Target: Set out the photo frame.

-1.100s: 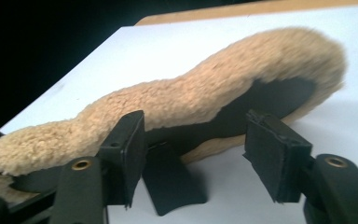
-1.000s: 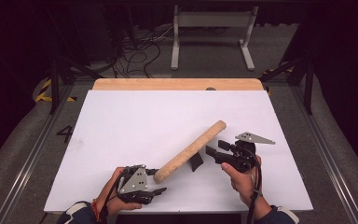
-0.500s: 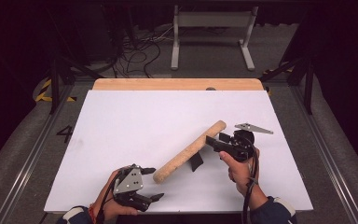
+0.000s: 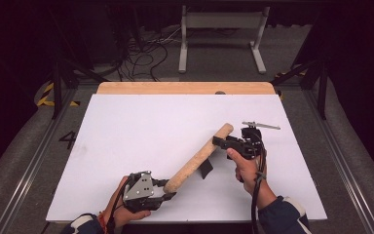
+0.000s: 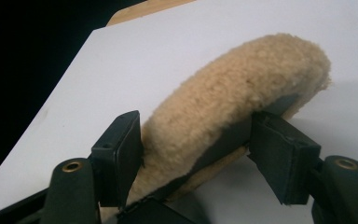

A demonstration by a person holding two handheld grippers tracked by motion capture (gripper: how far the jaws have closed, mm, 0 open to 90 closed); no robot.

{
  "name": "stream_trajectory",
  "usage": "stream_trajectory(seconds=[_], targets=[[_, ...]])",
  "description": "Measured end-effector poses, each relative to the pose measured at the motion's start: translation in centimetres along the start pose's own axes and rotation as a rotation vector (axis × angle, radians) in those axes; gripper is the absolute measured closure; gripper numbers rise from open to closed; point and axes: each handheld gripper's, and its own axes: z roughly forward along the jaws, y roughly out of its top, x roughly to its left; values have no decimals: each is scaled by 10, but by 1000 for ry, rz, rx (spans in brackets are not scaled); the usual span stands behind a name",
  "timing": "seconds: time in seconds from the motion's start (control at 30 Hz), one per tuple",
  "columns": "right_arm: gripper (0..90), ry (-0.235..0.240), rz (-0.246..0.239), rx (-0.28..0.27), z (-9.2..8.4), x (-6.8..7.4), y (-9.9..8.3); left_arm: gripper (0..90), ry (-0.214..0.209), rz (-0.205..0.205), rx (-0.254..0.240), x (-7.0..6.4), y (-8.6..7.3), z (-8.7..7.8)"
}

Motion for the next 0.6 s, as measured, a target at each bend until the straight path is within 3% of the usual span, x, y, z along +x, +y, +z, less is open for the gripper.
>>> stream_trajectory(seconds=[0.23,0.5,0.6], targets=[[298,-7,-13,87,10,14,13,624,-4,17,15,-7,6,12],[286,9,28,164,22,19,18,593,-11,18,23,-9,12,23],[262,21,28,215,31,24,18,564,-15,24,25,-11,17,30]])
